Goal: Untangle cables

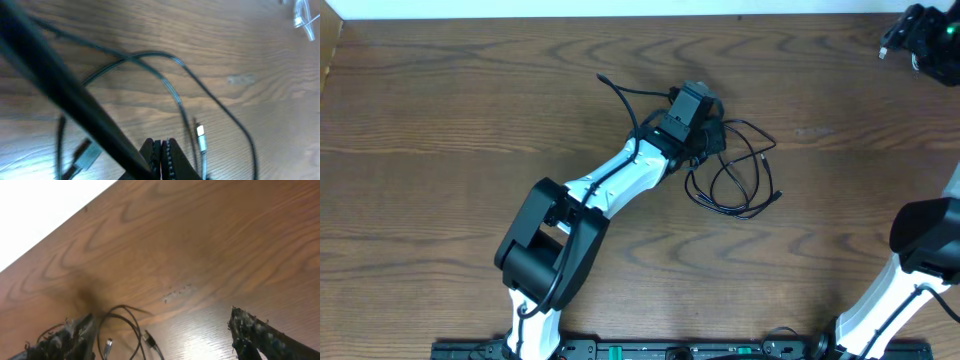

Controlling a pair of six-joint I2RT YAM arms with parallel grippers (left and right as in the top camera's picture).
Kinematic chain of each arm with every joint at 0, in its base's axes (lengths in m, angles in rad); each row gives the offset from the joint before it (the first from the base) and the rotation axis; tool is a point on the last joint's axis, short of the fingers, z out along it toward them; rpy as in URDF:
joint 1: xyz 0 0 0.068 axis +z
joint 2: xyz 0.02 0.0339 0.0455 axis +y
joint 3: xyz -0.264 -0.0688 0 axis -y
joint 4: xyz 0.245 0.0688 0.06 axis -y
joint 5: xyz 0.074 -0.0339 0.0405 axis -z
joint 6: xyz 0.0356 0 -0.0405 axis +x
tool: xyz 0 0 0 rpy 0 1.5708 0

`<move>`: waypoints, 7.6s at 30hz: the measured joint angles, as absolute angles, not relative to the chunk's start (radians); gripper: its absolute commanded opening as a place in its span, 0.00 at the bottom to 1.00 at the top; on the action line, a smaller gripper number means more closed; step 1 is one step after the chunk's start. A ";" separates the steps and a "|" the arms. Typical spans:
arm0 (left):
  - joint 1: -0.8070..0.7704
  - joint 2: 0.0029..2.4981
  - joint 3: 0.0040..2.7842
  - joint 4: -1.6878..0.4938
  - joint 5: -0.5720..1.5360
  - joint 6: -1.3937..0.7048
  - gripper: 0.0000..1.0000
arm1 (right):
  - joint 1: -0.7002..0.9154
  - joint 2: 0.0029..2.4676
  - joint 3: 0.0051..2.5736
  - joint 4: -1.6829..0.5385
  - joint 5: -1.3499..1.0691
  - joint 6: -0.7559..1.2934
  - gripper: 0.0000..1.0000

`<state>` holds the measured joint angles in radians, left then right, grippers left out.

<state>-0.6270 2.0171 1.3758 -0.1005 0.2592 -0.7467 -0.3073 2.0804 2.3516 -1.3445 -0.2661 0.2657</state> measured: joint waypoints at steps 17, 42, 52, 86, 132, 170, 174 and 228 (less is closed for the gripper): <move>-0.612 1.481 1.644 -0.540 0.357 -0.356 0.07 | -0.160 2.080 2.351 -1.389 -0.610 0.021 0.87; -0.499 1.317 1.631 0.142 0.120 -0.473 0.08 | -0.145 2.080 2.351 -1.496 -0.877 -0.348 0.94; -0.499 1.374 1.633 -0.046 0.072 -0.710 0.08 | -0.044 2.080 2.349 -1.559 -0.991 -0.502 0.91; -0.499 1.374 1.633 -0.317 0.101 -0.880 0.08 | 0.364 2.080 2.345 -1.063 -1.457 -0.576 0.01; -0.494 1.374 1.633 -0.648 0.071 -0.574 0.57 | -0.650 1.991 2.342 -0.958 -0.321 0.352 0.01; -0.494 1.422 1.633 -0.736 0.072 -0.424 0.57 | -0.601 2.137 2.341 -1.231 -0.548 0.239 0.99; -0.488 1.422 1.633 -0.786 0.072 -0.376 0.57 | -0.494 2.123 2.341 -1.354 -0.618 0.121 0.99; -0.368 1.521 1.633 -1.066 0.151 -0.133 0.57 | 0.464 1.946 1.222 -0.891 -0.117 0.779 0.09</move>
